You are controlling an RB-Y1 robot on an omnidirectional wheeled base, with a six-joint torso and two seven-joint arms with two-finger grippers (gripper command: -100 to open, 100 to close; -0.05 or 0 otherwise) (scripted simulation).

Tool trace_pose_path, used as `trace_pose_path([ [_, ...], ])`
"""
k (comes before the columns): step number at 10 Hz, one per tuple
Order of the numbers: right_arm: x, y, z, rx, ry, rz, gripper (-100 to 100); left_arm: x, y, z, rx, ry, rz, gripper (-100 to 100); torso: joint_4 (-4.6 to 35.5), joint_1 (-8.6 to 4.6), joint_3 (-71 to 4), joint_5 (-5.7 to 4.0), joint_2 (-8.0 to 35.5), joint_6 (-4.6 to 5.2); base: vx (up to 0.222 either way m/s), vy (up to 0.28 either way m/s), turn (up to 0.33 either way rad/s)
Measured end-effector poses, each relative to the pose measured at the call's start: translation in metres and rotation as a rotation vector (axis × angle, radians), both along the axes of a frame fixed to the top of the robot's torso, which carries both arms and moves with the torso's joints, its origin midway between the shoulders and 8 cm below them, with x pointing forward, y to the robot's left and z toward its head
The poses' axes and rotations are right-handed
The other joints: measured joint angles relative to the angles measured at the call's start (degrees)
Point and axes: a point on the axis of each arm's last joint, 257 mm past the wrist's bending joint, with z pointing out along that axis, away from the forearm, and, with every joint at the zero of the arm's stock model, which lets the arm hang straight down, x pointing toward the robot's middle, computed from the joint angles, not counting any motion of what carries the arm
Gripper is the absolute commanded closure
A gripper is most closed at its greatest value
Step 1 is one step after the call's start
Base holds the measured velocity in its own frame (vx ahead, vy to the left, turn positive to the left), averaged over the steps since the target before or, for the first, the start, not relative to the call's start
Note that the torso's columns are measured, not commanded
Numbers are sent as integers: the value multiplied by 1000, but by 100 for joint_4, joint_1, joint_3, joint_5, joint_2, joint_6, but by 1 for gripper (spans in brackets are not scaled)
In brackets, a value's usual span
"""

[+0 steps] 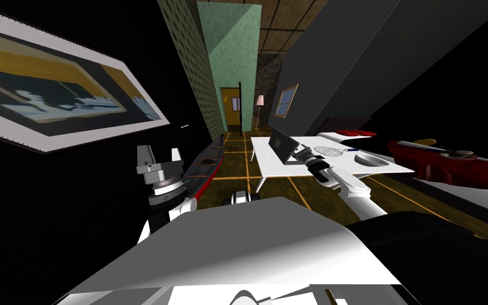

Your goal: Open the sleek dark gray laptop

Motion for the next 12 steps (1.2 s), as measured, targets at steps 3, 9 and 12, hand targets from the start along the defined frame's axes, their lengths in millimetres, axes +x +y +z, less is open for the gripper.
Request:
trace_pose_path([
  [3, -1, -10, 3, -53, 6, -16, 100, 0, 0, 0, 0, 0, 0, 0, 2, -10, 5, -4, 8, 1, 13, 12, -2],
  [9, 4, -24, 0, 154, -11, -26, 100, 0, 0, 0, 0, 0, 0, 0, -2, 2, -4, 1, -8, 3, -35, -76, 30],
  [12, 7, -32, -3, 271, -22, -32, 100, 0, 0, 0, 0, 0, 0, 0, -6, -14, -12, -4, -20, 0, -33, -72, 24],
])
